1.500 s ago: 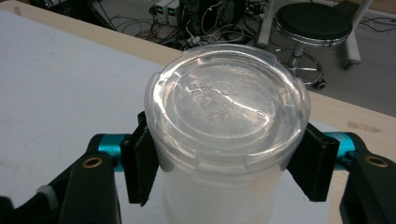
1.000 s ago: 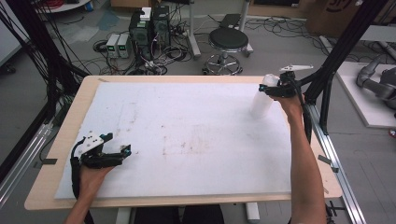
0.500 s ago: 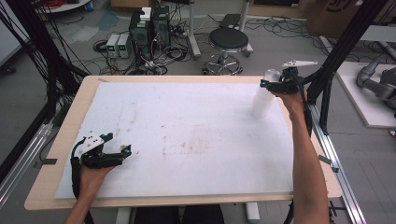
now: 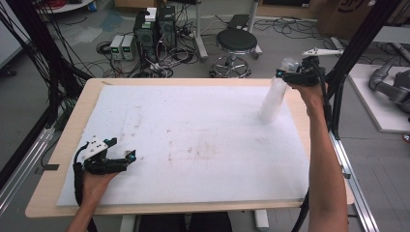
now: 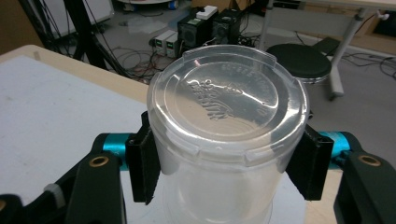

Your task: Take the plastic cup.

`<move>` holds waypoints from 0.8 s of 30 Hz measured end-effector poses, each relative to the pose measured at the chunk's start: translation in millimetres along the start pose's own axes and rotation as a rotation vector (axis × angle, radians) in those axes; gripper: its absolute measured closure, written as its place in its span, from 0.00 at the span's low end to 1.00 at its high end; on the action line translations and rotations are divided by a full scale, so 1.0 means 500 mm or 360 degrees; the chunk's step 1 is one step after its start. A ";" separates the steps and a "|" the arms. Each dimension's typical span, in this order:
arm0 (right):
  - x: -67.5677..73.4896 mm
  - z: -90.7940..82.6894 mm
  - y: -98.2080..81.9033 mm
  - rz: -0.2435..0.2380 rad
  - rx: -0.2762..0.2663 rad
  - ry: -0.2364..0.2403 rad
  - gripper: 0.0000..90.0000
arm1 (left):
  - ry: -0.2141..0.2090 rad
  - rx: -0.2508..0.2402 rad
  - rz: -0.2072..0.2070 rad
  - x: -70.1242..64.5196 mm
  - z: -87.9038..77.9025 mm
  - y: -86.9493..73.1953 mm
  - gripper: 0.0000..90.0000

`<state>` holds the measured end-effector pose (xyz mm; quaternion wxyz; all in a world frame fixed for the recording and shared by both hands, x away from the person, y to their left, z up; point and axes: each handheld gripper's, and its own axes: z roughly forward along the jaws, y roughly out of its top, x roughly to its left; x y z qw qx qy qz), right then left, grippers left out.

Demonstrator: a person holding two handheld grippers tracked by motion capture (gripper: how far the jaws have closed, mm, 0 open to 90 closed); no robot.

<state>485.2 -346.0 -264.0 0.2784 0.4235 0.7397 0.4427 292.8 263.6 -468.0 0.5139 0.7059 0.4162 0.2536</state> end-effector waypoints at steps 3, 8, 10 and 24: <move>0.002 -0.009 0.014 -0.0013 -0.0014 -0.0002 0.41 | 0.0000 0.0000 0.0001 0.000 0.000 0.000 0.10; 0.005 -0.022 0.031 -0.0038 -0.0034 -0.0009 0.41 | -0.0001 0.0005 0.0002 -0.001 0.000 0.000 0.10; 0.005 -0.026 0.035 -0.0036 -0.0032 -0.0009 0.41 | -0.0002 0.0005 0.0002 -0.001 0.000 0.000 0.10; 0.024 -0.065 0.038 -0.0026 -0.0109 0.0078 0.41 | -0.0001 0.0014 0.0001 0.000 0.001 0.001 0.10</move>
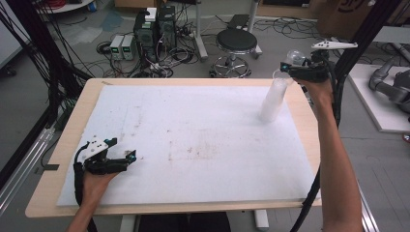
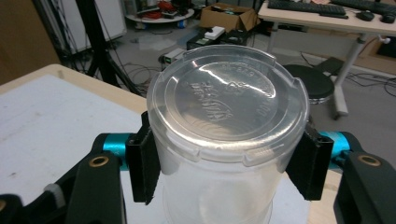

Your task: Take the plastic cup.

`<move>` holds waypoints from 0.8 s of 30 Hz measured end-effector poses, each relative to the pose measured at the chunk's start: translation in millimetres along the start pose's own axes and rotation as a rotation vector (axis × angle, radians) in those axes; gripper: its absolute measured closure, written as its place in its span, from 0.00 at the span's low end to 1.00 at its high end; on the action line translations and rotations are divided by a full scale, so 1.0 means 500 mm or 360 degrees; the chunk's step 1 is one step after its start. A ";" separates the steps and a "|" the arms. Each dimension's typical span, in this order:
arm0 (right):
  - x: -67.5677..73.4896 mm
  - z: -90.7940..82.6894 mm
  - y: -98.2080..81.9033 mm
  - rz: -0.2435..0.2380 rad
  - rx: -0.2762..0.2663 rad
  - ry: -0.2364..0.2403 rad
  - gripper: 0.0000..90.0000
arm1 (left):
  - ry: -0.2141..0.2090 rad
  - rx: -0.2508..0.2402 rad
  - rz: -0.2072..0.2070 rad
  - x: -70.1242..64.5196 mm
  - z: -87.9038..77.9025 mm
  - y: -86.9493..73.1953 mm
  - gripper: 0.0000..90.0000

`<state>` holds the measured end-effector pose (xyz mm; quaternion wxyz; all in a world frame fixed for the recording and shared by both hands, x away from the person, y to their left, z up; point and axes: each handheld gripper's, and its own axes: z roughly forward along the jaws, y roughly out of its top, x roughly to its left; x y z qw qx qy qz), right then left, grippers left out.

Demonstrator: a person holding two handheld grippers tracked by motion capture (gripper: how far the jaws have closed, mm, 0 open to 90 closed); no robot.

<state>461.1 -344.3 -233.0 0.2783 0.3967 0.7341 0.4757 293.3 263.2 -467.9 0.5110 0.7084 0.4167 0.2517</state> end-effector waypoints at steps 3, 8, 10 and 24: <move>0.021 -0.012 -0.002 -0.0022 -0.0018 0.0051 0.41 | -0.0005 0.0002 -0.0004 0.001 0.000 0.000 0.10; 0.078 -0.030 -0.011 -0.0079 -0.0053 0.0157 0.41 | -0.0005 0.0004 0.0008 -0.001 0.001 0.000 0.10; 0.100 -0.034 -0.016 -0.0099 -0.0055 0.0204 0.41 | -0.0005 0.0005 0.0006 0.000 0.001 0.000 0.10; 0.269 -0.025 -0.104 -0.0170 -0.0118 0.0602 0.41 | -0.0006 0.0004 0.0008 -0.001 0.001 0.000 0.10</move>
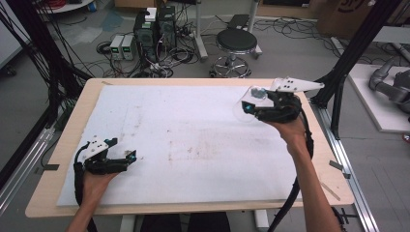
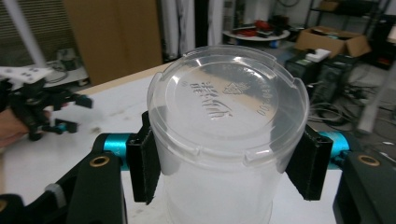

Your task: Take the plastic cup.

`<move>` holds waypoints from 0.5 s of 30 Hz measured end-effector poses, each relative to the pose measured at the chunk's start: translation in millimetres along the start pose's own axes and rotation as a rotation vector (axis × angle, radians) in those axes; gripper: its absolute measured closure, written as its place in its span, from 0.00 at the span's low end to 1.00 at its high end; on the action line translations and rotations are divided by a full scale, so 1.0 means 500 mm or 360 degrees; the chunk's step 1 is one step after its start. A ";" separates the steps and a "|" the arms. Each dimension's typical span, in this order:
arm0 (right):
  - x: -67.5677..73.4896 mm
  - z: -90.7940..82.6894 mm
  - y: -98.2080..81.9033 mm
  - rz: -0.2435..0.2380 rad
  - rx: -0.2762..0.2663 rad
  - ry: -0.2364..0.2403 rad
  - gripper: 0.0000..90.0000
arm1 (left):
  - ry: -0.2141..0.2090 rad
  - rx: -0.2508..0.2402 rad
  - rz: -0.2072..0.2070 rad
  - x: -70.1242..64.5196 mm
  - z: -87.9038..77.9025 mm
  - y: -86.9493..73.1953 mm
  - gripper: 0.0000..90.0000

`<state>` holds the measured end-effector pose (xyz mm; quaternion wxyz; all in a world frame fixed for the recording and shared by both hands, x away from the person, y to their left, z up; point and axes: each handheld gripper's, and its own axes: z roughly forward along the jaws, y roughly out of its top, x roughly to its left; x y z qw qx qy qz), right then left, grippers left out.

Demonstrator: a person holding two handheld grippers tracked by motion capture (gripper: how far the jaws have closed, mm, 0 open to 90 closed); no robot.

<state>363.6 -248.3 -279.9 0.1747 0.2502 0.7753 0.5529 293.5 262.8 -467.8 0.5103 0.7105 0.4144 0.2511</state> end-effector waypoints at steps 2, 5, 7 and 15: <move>0.016 0.012 -0.007 -0.0020 0.0001 0.0046 0.41 | 0.0000 0.0000 -0.0002 0.000 0.000 0.000 0.10; 0.045 0.032 -0.015 -0.0052 0.0004 0.0110 0.41 | -0.0001 0.0000 -0.0002 0.000 0.000 0.000 0.10; 0.069 0.047 -0.020 -0.0090 0.0011 0.0159 0.41 | -0.0001 0.0001 0.0000 0.000 0.000 0.000 0.10; 0.140 0.098 -0.048 -0.0181 0.0013 0.0394 0.41 | 0.0000 -0.0001 0.0006 -0.001 0.000 0.000 0.10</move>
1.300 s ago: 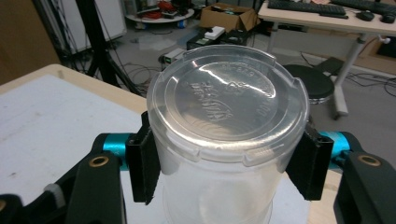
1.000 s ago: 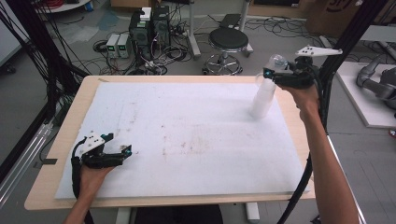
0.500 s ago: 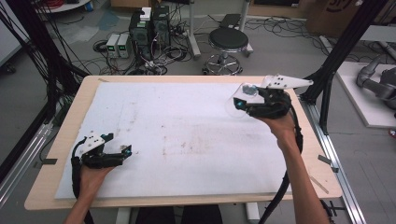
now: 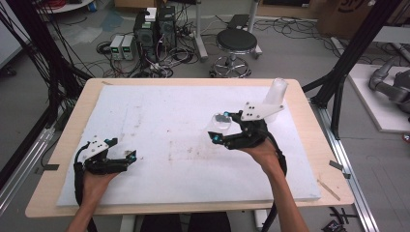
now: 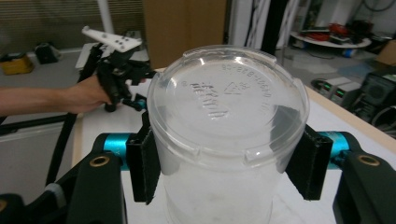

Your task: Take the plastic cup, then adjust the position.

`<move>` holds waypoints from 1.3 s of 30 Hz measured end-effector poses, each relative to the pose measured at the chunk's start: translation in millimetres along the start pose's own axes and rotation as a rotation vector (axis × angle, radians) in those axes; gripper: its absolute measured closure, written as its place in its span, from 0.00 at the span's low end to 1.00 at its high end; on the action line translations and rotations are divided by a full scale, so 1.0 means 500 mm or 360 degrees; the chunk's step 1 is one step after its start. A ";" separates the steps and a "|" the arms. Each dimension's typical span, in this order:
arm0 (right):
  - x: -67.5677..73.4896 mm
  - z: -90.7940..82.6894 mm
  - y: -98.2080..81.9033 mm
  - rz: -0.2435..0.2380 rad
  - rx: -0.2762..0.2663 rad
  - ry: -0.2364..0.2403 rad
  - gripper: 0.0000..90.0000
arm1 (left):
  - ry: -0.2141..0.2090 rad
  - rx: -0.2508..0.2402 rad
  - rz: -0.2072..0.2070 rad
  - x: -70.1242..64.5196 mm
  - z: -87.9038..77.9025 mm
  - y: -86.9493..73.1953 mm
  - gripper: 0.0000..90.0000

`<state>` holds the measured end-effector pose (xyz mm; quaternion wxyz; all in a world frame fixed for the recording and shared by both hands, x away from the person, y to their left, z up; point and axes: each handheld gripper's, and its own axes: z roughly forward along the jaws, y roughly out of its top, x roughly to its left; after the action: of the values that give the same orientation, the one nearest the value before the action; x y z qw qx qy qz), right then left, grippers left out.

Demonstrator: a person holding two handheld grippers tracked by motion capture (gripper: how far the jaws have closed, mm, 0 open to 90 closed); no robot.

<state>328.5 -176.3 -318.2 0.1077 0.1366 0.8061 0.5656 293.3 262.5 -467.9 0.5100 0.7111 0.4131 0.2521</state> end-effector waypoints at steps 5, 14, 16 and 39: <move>0.015 0.031 -0.009 -0.0001 0.0033 0.0052 0.41 | 0.0001 -0.0002 0.0001 0.000 0.000 0.000 0.10; 0.016 0.054 -0.021 0.0024 0.0072 0.0082 0.41 | 0.0000 0.0009 -0.0005 0.000 0.001 0.000 0.10; 0.015 0.055 -0.022 0.0019 0.0075 0.0082 0.41 | -0.0002 0.0007 -0.0006 0.001 0.001 0.000 0.10; 0.009 0.057 -0.026 0.0023 0.0065 0.0144 0.41 | -0.0425 -0.0087 0.0076 -0.002 -0.019 0.046 0.10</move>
<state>332.1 -153.9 -340.2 0.0642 0.1187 0.8206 0.5554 292.9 263.6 -443.0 0.5735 0.7338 0.3175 0.1784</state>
